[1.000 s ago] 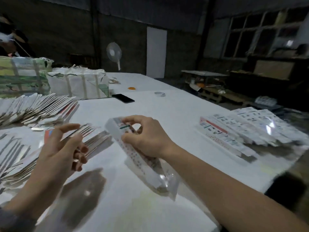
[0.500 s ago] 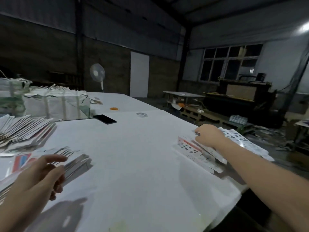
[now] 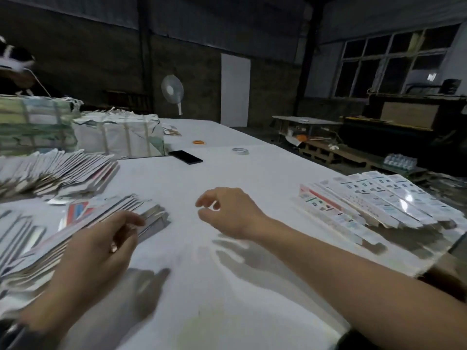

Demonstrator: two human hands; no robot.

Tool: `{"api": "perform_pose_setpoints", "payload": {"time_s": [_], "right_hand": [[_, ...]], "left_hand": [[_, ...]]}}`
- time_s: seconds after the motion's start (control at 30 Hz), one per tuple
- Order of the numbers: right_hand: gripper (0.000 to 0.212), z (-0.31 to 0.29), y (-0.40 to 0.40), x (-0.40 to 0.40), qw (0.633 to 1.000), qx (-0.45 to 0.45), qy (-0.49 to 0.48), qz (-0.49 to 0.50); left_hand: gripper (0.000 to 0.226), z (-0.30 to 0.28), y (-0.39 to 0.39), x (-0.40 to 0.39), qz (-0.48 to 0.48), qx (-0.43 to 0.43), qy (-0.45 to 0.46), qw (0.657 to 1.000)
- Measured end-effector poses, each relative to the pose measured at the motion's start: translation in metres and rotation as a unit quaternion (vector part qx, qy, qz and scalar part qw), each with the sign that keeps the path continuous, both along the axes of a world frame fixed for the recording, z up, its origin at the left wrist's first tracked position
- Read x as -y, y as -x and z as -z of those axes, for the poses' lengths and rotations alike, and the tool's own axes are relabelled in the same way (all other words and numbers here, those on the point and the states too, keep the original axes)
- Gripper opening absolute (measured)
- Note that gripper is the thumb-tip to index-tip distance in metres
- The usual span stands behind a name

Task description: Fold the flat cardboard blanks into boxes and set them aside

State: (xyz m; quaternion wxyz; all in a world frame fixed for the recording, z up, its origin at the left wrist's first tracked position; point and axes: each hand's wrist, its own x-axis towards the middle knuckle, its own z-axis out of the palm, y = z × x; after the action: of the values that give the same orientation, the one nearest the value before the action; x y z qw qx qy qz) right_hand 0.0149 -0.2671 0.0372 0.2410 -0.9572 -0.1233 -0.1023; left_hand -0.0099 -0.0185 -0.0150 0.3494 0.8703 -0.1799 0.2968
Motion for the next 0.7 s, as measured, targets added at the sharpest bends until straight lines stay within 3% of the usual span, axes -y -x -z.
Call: {"api": "perform_pose_setpoints", "payload": {"time_s": [0.07,0.2,0.3,0.4,0.6,0.7], "right_hand": [[0.021,0.003,0.009,-0.044,0.997,-0.002,-0.014,-0.074],[0.018,0.012,0.005,-0.092,0.991,0.066,-0.019,-0.115],[0.011,0.042,-0.003,-0.096,0.982,0.106,-0.136,-0.08],[0.014,0.067,-0.007,-0.095,0.98,0.109,-0.129,-0.109],[0.016,0.071,-0.01,-0.095,0.974,0.102,-0.143,-0.141],[0.017,0.072,-0.009,-0.092,0.972,0.092,-0.164,-0.144]], "left_hand": [[0.038,-0.006,0.002,0.003,-0.008,-0.006,0.005,1.0],[0.01,-0.011,0.002,0.001,-0.033,-0.026,0.038,0.998],[0.026,-0.012,0.0,-0.008,-0.086,-0.002,0.016,0.996],[0.033,-0.012,-0.007,-0.019,-0.143,0.024,-0.048,0.988],[0.052,0.003,-0.014,-0.027,-0.216,-0.175,-0.167,0.946],[0.053,0.007,-0.012,-0.025,-0.222,-0.198,-0.204,0.932]]}}
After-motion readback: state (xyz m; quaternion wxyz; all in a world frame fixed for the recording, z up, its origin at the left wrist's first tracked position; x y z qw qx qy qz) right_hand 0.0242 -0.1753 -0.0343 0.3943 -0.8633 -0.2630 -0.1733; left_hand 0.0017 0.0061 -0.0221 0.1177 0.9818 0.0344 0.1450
